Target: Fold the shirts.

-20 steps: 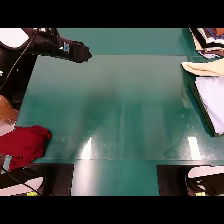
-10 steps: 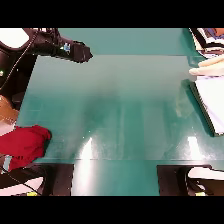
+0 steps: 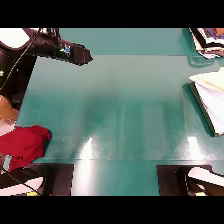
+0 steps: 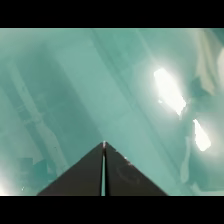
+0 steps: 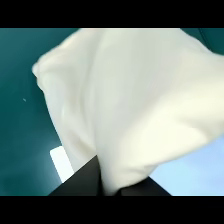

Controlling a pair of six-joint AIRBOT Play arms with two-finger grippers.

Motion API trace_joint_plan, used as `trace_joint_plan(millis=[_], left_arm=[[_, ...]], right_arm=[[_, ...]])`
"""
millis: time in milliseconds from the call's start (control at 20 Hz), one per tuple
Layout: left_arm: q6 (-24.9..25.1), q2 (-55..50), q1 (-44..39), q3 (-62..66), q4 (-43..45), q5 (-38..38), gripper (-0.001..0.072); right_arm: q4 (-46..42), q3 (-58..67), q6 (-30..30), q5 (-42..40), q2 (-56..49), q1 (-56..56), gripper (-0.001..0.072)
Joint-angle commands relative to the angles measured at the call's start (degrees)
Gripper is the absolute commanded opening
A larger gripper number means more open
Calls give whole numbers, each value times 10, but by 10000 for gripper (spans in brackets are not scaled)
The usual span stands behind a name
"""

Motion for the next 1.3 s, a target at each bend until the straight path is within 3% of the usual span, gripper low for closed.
trace_joint_plan(millis=[0,50,100,200,250,350,400,650,850,1100,1250], left_arm=[[4,0,0,0,1,-8,27],[4,0,0,0,2,-7,27],[4,0,0,0,2,-8,27],[4,0,0,0,2,-8,27],[4,0,0,0,2,-8,27],[4,0,0,0,2,-8,27],[4,0,0,0,2,-8,27],[4,0,0,0,1,-5,28],[4,0,0,0,1,4,27],[3,0,0,0,1,4,27],[3,0,0,0,1,4,28]], right_arm=[[-57,-104,7,12,47,-37,22],[-61,-134,7,10,60,-53,33],[-61,-160,7,5,72,-70,91],[-61,-199,7,-2,90,-100,106],[-61,-216,7,-2,95,-112,169],[-60,-228,7,2,96,-128,558],[-57,-228,7,1,97,-131,638],[72,-228,7,-33,134,-88,633],[135,-228,7,-64,158,55,617],[134,-228,-5,-109,161,257,47],[133,-228,-19,-133,161,334,18]])
